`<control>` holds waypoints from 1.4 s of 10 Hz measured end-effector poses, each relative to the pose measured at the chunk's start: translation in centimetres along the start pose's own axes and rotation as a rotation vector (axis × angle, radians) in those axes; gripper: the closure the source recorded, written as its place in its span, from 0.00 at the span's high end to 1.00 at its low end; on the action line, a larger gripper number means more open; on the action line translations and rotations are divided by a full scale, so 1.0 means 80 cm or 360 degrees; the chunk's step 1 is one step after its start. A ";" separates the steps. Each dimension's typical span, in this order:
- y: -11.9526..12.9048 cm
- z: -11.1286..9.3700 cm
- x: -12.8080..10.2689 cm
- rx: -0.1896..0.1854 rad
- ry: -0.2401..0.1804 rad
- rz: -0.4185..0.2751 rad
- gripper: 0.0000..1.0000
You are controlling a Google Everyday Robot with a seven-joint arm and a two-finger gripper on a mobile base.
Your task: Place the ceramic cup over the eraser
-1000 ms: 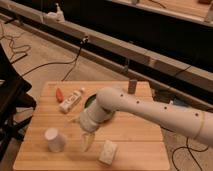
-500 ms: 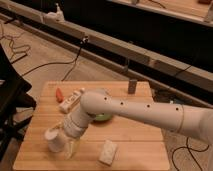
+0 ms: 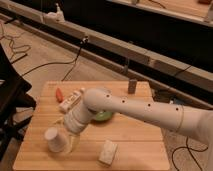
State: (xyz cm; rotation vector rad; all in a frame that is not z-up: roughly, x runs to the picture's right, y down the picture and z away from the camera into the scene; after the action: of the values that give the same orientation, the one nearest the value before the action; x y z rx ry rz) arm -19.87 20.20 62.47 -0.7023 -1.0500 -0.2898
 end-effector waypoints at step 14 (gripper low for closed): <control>-0.085 0.137 0.055 -0.0086 -0.0260 0.0033 0.80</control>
State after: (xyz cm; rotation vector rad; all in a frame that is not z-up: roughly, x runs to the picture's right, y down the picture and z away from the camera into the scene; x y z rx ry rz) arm -28.96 22.74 72.29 -0.7949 -1.1925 -0.2466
